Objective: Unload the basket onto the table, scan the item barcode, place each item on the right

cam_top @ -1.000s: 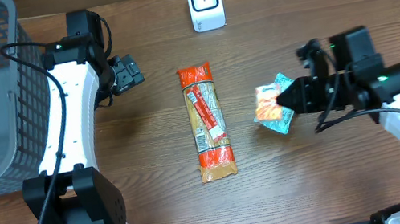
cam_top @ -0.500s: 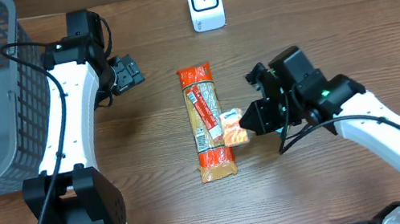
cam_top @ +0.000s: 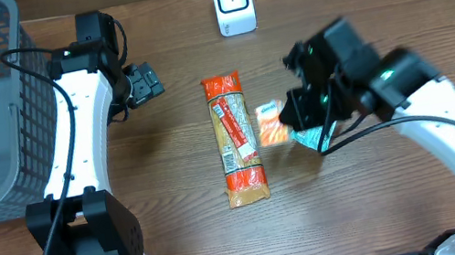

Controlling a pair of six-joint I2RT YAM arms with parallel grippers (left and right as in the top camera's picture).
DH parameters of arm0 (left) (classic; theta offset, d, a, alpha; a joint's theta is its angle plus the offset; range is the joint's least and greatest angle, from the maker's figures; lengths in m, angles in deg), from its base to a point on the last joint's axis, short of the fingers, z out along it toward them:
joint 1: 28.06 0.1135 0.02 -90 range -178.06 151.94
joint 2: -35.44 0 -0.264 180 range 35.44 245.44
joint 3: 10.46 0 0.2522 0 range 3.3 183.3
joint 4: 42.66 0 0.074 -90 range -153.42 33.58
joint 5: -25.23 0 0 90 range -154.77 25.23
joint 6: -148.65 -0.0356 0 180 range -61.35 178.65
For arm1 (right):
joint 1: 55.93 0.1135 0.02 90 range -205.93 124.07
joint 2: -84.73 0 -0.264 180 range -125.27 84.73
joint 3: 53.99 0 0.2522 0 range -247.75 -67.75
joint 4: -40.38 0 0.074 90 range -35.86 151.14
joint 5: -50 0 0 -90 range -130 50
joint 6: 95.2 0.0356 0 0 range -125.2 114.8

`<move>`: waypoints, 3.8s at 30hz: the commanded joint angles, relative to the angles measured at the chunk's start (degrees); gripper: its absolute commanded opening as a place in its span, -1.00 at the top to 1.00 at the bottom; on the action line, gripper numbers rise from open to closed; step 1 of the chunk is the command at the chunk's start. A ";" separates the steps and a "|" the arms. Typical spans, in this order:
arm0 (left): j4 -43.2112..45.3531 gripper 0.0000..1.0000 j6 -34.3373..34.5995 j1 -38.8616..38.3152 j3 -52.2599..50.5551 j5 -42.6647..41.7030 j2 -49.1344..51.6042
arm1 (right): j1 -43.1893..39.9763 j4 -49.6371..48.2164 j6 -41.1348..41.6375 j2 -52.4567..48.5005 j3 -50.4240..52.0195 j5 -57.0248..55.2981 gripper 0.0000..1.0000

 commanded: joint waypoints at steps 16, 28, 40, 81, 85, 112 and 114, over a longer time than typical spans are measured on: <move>0.07 -1.00 -1.11 -0.02 0.94 0.07 -1.31 | -0.28 14.43 -4.74 -5.09 -19.91 -8.44 0.93; 0.07 -1.00 -1.11 -0.02 0.94 0.07 -1.31 | -14.64 24.48 3.17 -5.16 -15.50 -26.16 0.93; 0.07 -1.00 -1.11 -0.02 0.94 0.07 -1.31 | -35.60 6.64 -12.48 -5.16 9.05 -0.90 0.93; 0.07 -0.99 -1.11 -0.04 0.94 0.07 -1.31 | -35.32 -14.36 -8.74 -5.05 27.12 19.58 0.35; 0.07 -1.00 -1.11 -0.02 0.94 0.07 -1.31 | -30.34 -14.75 -5.01 -5.05 27.12 17.07 0.30; 0.07 -0.99 -1.11 -0.02 0.94 0.07 -1.31 | -21.42 -19.78 0.00 -5.03 27.12 10.25 0.93; 0.07 -1.00 -1.11 -0.02 0.94 0.07 -1.31 | -21.42 -20.57 -1.57 -5.03 27.12 12.61 0.93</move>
